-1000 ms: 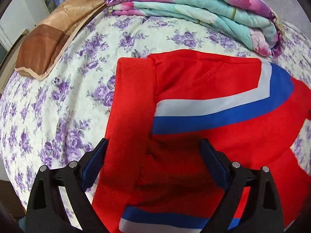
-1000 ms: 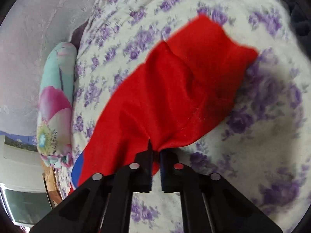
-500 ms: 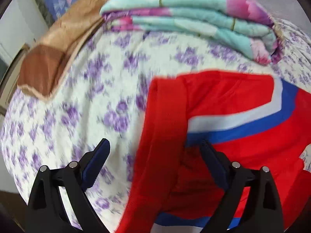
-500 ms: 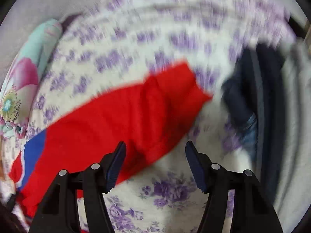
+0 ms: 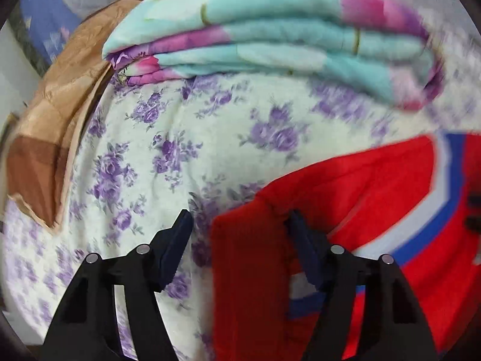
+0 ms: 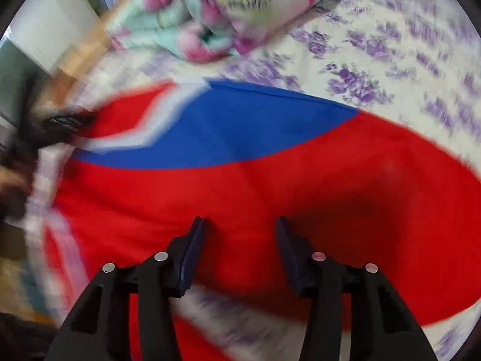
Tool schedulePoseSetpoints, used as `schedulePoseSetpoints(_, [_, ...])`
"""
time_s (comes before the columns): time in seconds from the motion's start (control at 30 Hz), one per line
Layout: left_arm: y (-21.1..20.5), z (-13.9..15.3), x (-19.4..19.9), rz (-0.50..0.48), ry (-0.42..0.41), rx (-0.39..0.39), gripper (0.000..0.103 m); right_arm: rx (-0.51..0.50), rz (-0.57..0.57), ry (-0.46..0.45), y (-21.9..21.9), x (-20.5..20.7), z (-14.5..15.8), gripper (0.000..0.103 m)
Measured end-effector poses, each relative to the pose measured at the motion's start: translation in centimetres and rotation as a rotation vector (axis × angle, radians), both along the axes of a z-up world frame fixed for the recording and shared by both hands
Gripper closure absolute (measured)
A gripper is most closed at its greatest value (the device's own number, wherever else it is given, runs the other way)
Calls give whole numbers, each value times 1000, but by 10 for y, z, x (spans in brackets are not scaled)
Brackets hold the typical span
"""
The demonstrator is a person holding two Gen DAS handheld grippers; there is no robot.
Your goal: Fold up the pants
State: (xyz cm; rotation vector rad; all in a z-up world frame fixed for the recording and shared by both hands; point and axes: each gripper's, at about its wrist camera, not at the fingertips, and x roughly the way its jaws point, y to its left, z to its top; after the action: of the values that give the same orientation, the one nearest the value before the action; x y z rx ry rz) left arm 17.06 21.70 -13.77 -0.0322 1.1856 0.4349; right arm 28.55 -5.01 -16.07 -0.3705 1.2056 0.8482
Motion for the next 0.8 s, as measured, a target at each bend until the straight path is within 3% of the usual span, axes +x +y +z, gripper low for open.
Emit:
schedulePoseSetpoints(0.03, [0, -6, 4, -1, 15, 32, 29, -9, -45, -71, 2, 6, 5, 55])
schedulePoseSetpoints(0.1, [5, -6, 6, 42, 13, 58, 22, -81, -258, -158, -10, 30, 18, 47])
schedulePoseSetpoints(0.13, [8, -5, 7, 55, 10, 49, 22, -64, -334, -176, -18, 38, 26, 38])
schedulePoseSetpoints(0.17, [10, -4, 6, 66, 3, 41, 22, 1, -379, -169, -27, 45, 35, 37])
schedulePoseSetpoints(0.2, [12, -3, 6, 69, -5, 40, 22, 66, -355, -129, -30, 52, 42, 36])
schedulePoseSetpoints(0.23, [12, -3, 6, 64, -6, 42, 22, 64, -313, -121, -28, 54, 43, 36])
schedulePoseSetpoints(0.33, [10, -2, 6, 46, -9, 54, 22, -43, -113, -233, -11, 53, 47, 33])
schedulePoseSetpoints(0.4, [9, 0, 5, 39, -15, 58, 22, -80, 20, -224, 4, 56, 39, 33])
schedulePoseSetpoints(0.5, [13, 1, 3, 38, -34, 23, 26, -132, 125, -204, 26, 62, 21, 34])
schedulePoseSetpoints(0.53, [14, 0, 2, 38, -36, 6, 32, -144, 146, -194, 30, 61, 17, 43])
schedulePoseSetpoints(0.57, [13, 0, 1, 37, -37, -18, 35, -136, 165, -162, 33, 62, 13, 65])
schedulePoseSetpoints(0.63, [13, 0, 2, 36, -36, -42, 46, -101, 122, -144, 36, 69, 22, 95])
schedulePoseSetpoints(0.73, [11, 11, 6, 67, -65, 9, 48, 43, -7, -184, 27, 81, 49, 95])
schedulePoseSetpoints(0.8, [17, 19, 5, 108, -120, 0, 47, 35, -83, -251, 27, 82, 51, 92])
